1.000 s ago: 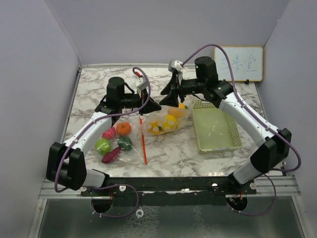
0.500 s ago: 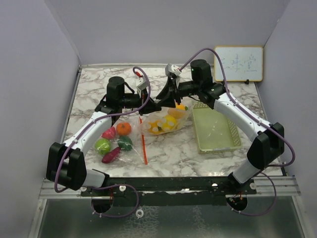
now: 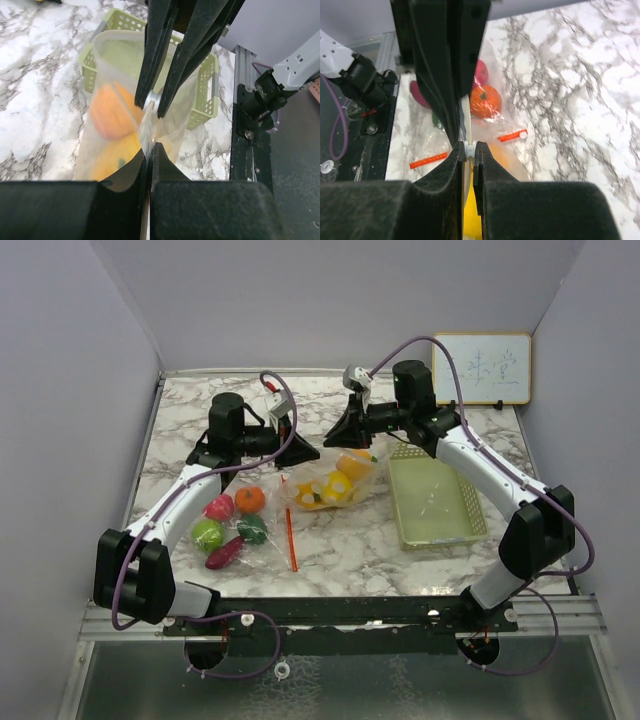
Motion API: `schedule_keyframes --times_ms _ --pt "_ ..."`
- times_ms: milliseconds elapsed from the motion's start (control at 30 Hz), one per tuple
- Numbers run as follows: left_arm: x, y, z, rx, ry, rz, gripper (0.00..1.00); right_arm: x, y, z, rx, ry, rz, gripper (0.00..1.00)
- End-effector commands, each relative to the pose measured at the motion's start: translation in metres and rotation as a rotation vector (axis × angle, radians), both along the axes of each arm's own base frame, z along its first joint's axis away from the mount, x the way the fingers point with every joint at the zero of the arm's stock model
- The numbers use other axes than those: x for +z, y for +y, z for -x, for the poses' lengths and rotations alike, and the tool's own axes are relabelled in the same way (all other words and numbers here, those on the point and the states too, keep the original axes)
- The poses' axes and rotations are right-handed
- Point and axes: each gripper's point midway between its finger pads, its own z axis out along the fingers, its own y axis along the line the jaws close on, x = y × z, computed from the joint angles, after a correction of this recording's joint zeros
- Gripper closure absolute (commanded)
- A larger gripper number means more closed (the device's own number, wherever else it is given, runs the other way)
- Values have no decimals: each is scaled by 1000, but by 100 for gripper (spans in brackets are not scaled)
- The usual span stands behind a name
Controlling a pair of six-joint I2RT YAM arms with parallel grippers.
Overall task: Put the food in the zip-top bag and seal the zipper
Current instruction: Zip the zipper food storage bag at the center of the board.
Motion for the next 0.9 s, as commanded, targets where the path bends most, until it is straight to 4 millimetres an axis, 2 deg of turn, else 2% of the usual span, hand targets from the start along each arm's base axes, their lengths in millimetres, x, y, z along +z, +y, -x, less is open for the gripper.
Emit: schedule_keyframes --times_ms 0,200,300,467,667,767,867 --pt "30 20 -11 58 -73 40 100 -15 -34 -26 -191 11 73 98" --pt "26 39 -32 161 -67 10 100 -30 -70 -38 -366 31 139 98" --pt "21 51 -48 243 -61 -28 100 -33 -94 -43 -491 23 181 98" --pt "21 63 -63 304 -39 -41 100 -45 -133 -47 -709 10 274 98" --pt "6 75 -79 362 63 -74 100 -59 -179 -54 -958 11 386 98" --pt "1 82 -86 383 124 -72 100 -64 -194 -55 -1038 22 417 98" --pt "-3 91 -91 414 153 -66 100 -67 -200 -55 -1074 33 426 98"
